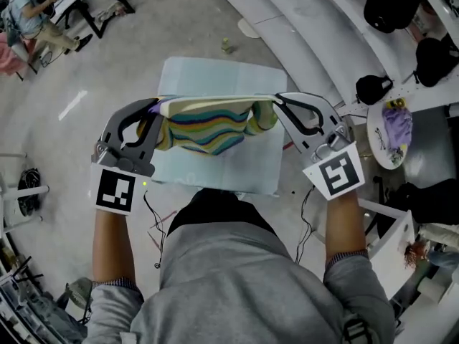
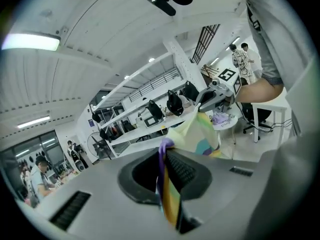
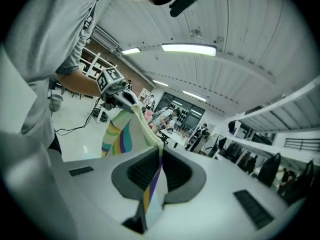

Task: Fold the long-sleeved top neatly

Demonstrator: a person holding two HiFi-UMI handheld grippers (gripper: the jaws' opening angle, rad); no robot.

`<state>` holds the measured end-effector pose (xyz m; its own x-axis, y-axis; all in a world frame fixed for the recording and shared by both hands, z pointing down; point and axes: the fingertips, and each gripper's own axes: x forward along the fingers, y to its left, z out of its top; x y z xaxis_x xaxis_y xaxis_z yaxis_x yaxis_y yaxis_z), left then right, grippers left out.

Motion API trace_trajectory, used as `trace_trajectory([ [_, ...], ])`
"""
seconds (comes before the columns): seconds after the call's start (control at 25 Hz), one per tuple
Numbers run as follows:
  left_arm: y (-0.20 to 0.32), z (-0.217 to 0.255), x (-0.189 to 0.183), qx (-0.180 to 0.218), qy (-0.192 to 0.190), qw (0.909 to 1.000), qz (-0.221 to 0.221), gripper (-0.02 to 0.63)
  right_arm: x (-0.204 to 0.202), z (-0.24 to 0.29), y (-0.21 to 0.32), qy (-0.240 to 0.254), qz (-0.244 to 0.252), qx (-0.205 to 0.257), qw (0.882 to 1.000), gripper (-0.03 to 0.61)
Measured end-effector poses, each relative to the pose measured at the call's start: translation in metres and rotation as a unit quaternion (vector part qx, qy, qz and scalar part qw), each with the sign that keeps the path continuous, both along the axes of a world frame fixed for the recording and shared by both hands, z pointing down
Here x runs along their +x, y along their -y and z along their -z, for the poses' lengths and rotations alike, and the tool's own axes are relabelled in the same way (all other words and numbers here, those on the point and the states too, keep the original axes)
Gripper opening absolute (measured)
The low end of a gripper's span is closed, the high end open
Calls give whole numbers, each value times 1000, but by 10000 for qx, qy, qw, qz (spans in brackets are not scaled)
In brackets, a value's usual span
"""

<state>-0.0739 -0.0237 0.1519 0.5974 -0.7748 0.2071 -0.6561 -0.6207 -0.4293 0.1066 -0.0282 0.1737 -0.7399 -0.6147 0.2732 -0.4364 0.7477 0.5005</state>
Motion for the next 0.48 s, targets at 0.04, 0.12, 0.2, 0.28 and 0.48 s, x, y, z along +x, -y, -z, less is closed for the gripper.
trace_trajectory([
  [0.04,-6,9,-3,34,-5,10000,31,37,-3,10,-7,51,-33,61,10000,32],
  [0.12,-19,23,-8,63,-63,9999,50,37,-9,27,-20,124,-107,162,9997,32],
  [0.2,-33,34,-15,80,-112,9999,28,34,-16,39,-34,37,-196,243,9995,32],
  [0.28,-50,40,-21,132,-49,9999,-51,34,-22,48,-50,-119,-290,325,9990,32],
  [0.48,-102,57,-27,371,141,9982,-449,34,-31,68,-101,-202,-620,475,9967,32],
])
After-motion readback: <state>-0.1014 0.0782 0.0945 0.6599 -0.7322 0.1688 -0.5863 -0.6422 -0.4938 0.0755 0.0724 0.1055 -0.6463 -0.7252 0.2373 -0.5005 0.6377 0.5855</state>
